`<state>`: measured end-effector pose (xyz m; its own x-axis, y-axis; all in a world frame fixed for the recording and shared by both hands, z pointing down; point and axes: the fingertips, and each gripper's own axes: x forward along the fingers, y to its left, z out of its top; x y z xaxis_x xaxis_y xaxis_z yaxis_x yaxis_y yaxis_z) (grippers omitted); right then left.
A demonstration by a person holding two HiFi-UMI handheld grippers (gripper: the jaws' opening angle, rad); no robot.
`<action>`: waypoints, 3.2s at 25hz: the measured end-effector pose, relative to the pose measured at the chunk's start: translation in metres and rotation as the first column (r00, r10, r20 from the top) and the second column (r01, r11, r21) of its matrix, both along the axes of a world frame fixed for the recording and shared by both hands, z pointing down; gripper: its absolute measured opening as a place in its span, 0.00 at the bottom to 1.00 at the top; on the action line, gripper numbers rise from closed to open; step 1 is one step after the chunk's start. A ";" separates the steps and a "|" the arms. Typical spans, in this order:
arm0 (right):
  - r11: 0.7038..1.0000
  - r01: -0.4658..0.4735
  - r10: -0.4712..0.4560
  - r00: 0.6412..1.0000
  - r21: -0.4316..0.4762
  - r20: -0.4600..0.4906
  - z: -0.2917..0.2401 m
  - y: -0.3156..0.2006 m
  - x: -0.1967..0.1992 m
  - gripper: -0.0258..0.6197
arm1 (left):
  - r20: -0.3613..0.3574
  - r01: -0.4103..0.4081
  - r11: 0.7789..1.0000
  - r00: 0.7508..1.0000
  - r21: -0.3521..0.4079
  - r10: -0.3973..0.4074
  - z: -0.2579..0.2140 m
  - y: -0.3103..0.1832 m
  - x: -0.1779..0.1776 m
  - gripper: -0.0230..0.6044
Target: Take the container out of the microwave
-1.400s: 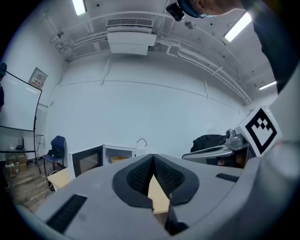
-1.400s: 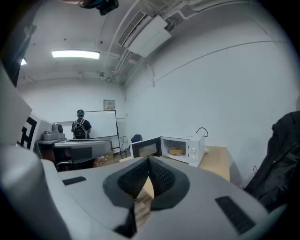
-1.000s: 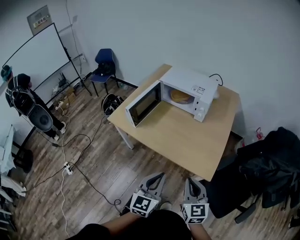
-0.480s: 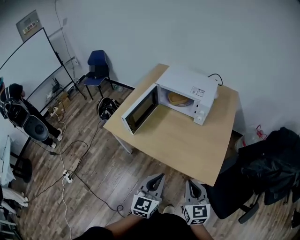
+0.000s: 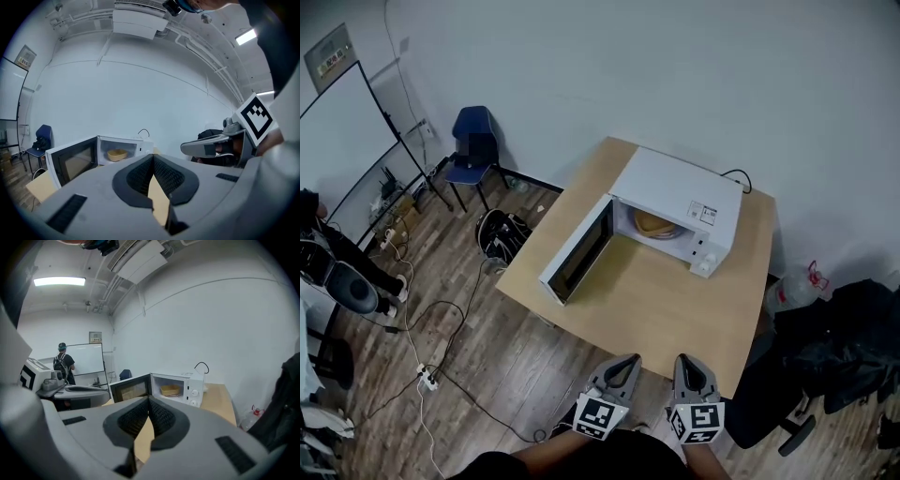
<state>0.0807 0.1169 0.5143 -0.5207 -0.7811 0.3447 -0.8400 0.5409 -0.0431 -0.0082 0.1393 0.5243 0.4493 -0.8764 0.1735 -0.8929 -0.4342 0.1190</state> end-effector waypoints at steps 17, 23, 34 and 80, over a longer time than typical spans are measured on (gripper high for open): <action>0.984 -0.175 0.176 0.983 0.013 -0.057 -0.007 -0.080 -0.061 0.13 | -0.070 -0.157 0.988 0.985 0.001 0.157 -0.011 -0.100 -0.082 0.06; 0.977 -0.212 0.211 0.975 -0.007 -0.070 0.000 -0.094 -0.054 0.13 | -0.082 -0.161 0.987 0.984 -0.009 0.160 -0.004 -0.133 -0.082 0.06; 0.973 -0.229 0.229 0.973 -0.021 0.003 0.005 -0.153 -0.041 0.13 | -0.020 -0.192 0.981 0.981 -0.024 0.191 0.002 -0.204 -0.059 0.06; 0.925 -0.336 0.346 0.938 -0.176 0.029 0.069 -0.284 0.071 0.13 | 0.429 -0.256 0.933 0.834 -0.255 0.346 0.207 -0.456 0.020 0.40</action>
<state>0.1519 -0.1669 0.5834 -0.2558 -0.8494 0.4615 -0.9657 0.2028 -0.1620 0.0116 -0.3165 0.7314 0.5142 -0.6440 0.5664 -0.6920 -0.7017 -0.1696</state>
